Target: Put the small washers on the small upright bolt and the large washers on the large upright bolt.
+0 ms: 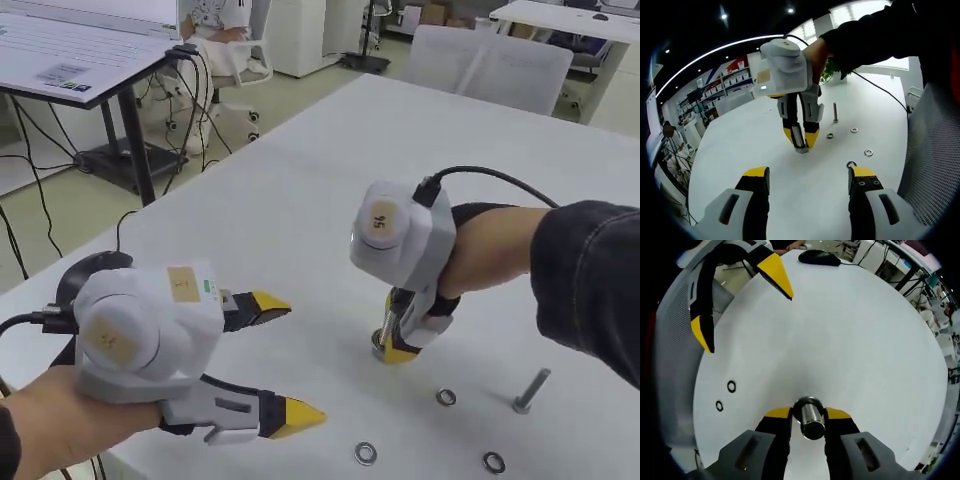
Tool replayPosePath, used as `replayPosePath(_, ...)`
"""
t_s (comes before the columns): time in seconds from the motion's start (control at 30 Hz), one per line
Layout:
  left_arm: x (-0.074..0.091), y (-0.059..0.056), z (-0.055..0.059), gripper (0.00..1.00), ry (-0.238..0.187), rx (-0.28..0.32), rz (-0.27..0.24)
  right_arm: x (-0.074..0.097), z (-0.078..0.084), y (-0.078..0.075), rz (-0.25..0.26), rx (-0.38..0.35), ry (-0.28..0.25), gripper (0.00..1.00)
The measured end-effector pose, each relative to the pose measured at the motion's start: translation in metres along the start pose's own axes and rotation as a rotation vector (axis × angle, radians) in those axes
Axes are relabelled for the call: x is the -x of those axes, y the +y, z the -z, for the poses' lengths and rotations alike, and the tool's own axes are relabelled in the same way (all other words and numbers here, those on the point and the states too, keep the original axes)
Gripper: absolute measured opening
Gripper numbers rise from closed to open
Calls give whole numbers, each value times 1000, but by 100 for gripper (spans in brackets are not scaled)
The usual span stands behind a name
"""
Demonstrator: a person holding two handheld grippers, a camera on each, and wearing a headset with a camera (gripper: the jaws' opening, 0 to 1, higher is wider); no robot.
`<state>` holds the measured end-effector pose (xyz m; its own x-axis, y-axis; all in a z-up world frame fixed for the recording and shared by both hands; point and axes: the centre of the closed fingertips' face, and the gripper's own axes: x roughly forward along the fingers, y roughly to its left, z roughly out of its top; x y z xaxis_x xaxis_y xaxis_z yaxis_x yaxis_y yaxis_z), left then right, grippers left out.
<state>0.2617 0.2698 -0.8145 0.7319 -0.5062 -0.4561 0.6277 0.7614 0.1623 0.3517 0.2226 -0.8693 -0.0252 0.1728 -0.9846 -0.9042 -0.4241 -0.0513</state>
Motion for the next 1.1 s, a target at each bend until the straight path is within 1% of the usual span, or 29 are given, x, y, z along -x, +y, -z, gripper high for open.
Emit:
replayPosePath(0.13,0,-1,0,63,-1,1,3,-2,5,1,-4,-13,9,27)
replayPosePath(0.2,-1,-1,0,63,1,0,4,-4,8,1,-3,-20,9,29)
replayPosePath(0.3,-1,-2,0,63,1,0,6,-8,17,3,-13,-33,31,31)
replayPosePath(0.33,-1,-2,0,63,1,1,6,-6,13,5,-30,-55,1,29)
replayPosePath(0.4,-2,-2,0,63,2,2,8,-5,15,4,-20,-57,1,29)
replayPosePath(0.43,-2,-2,0,63,4,1,8,-6,15,5,-26,-75,-9,29)
replayPosePath(0.6,-2,-2,0,63,7,1,10,-6,16,6,-30,-82,-13,29)
replayPosePath(0.77,-2,-2,0,63,10,0,10,-5,19,7,-24,-87,-16,31)
replayPosePath(1.1,-3,-2,-1,62,13,-8,16,3,29,8,-13,-116,-21,31)
